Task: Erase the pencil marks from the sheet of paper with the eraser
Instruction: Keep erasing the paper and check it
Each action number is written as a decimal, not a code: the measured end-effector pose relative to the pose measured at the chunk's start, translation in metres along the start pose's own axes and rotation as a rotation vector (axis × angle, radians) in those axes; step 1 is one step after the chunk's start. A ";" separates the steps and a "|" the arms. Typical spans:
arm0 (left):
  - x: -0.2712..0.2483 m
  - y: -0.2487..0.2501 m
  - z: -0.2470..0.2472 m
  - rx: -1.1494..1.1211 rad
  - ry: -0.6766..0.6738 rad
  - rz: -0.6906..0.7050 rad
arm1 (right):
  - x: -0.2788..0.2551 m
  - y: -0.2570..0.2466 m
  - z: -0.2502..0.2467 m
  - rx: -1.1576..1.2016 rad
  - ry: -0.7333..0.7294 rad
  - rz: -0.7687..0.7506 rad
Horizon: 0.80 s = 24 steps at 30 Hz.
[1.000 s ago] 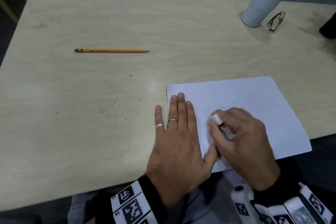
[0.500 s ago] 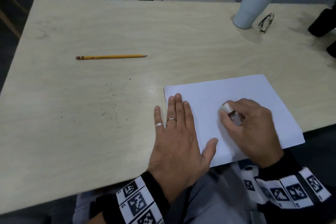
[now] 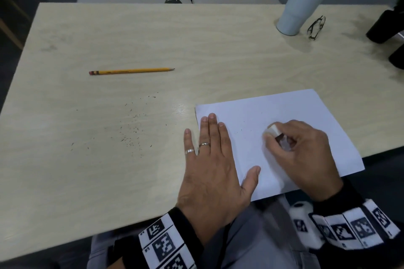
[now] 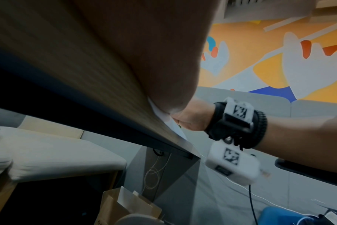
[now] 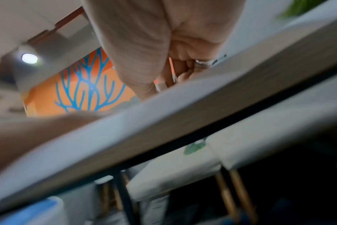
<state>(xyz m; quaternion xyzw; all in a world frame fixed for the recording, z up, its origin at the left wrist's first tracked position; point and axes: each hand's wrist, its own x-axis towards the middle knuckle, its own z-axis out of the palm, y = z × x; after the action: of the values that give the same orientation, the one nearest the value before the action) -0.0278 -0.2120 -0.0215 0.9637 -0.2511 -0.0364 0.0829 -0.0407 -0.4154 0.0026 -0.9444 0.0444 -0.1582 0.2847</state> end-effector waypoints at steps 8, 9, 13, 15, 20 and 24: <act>0.001 0.000 0.000 -0.004 -0.014 -0.001 | -0.004 -0.002 -0.001 0.004 -0.014 0.002; 0.001 0.000 -0.001 -0.003 -0.016 -0.002 | -0.001 0.000 -0.003 -0.032 0.004 -0.002; 0.000 0.000 -0.001 -0.002 -0.015 0.002 | -0.020 -0.035 0.009 0.030 -0.118 -0.089; 0.000 0.000 -0.002 0.000 -0.018 -0.003 | -0.014 -0.020 0.005 0.064 -0.093 -0.049; 0.001 0.000 -0.004 0.005 -0.041 -0.003 | -0.006 -0.014 0.002 -0.015 -0.059 -0.033; 0.001 0.001 -0.004 0.005 -0.039 -0.012 | -0.014 -0.014 0.003 0.096 -0.107 -0.022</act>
<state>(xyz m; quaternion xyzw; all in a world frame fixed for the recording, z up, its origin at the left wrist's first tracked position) -0.0272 -0.2125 -0.0171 0.9645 -0.2471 -0.0551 0.0754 -0.0525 -0.3993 0.0042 -0.9373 0.0109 -0.1126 0.3297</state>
